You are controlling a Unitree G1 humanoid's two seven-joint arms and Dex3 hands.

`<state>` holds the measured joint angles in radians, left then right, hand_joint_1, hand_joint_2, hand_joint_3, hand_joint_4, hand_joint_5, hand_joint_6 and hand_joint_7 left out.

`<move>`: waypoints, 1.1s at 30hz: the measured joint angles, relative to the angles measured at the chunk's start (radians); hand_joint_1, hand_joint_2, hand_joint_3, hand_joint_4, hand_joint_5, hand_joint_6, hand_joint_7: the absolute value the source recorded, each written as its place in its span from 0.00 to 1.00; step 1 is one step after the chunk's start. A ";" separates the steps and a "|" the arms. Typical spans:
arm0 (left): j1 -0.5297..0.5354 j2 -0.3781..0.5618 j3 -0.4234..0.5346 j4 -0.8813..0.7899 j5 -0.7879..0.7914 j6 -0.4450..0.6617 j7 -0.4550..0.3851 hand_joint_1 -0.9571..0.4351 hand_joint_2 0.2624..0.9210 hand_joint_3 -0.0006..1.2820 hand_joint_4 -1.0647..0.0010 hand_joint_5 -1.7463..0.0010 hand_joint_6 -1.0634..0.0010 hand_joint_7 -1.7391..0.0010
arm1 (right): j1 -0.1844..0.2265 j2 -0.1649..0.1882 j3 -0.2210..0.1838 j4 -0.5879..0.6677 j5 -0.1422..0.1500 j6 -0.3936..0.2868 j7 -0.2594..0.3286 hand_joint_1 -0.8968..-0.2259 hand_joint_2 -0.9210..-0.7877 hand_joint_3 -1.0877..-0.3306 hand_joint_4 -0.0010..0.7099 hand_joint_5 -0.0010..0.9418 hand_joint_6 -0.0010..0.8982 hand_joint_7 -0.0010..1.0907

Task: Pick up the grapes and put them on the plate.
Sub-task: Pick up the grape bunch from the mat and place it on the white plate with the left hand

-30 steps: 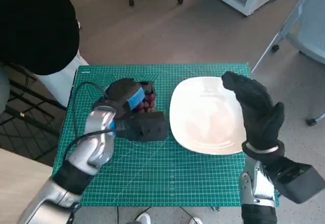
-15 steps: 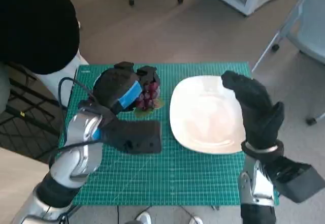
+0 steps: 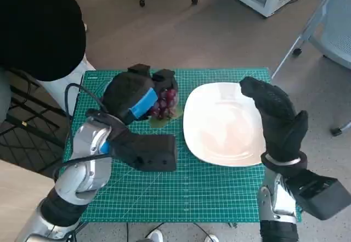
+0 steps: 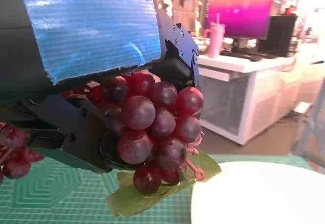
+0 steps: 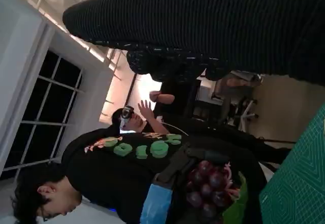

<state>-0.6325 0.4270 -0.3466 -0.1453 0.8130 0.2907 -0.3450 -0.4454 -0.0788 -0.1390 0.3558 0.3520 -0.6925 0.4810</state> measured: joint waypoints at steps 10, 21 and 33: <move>-0.074 -0.063 -0.045 0.075 0.003 -0.029 -0.023 0.69 1.00 0.12 0.47 0.20 0.47 0.35 | 0.008 -0.008 -0.012 -0.004 0.004 -0.006 0.006 0.36 0.00 0.49 0.44 0.00 0.02 0.40; -0.253 -0.207 -0.138 0.351 -0.003 -0.077 -0.036 0.69 1.00 0.12 0.44 0.25 0.51 0.29 | 0.041 -0.023 -0.030 -0.049 0.005 -0.006 0.004 0.36 0.00 0.50 0.45 0.00 0.06 0.34; -0.421 -0.347 -0.168 0.637 -0.058 -0.153 -0.029 0.69 1.00 0.11 0.44 0.20 0.46 0.37 | 0.076 -0.034 -0.065 -0.074 0.005 -0.006 -0.025 0.35 0.00 0.52 0.46 0.00 0.12 0.27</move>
<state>-1.0539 0.0796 -0.5150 0.4913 0.7545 0.1373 -0.3743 -0.3698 -0.1132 -0.2043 0.2818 0.3569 -0.6988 0.4559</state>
